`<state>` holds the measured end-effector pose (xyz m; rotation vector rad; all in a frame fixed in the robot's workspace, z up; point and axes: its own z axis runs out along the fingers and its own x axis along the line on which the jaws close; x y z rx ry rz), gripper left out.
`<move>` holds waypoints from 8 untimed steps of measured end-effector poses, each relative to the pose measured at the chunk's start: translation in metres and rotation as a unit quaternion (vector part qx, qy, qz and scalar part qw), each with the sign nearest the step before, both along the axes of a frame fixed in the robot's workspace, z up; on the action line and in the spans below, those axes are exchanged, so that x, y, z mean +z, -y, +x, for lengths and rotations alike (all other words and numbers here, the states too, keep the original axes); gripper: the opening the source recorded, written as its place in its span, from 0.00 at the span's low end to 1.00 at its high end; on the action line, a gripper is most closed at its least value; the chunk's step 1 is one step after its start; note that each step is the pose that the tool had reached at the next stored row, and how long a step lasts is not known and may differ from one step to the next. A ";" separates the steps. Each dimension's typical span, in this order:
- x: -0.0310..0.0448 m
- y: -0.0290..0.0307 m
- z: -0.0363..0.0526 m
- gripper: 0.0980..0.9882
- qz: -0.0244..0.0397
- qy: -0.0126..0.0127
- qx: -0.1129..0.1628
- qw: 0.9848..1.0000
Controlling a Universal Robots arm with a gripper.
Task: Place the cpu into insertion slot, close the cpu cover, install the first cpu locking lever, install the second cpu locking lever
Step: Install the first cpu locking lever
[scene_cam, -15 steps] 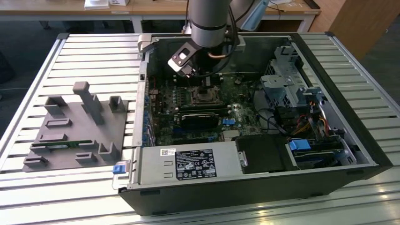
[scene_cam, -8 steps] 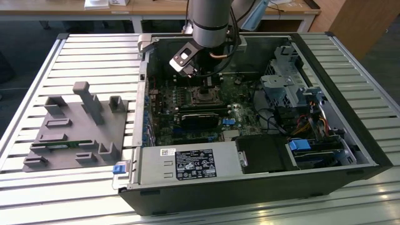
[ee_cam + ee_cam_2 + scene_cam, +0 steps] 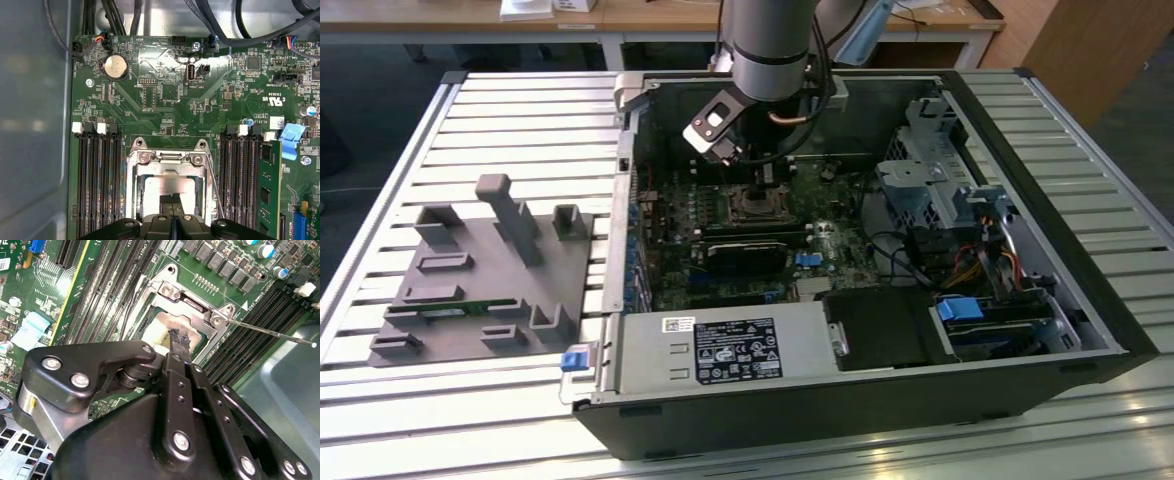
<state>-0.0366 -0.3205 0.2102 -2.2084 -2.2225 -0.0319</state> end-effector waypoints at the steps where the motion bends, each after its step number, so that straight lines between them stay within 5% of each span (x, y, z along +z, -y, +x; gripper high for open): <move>1: 0.0000 0.0000 0.0000 0.01 0.000 0.000 0.000 1.000; 8: 0.0008 0.0000 0.0001 0.01 0.000 0.000 0.000 1.000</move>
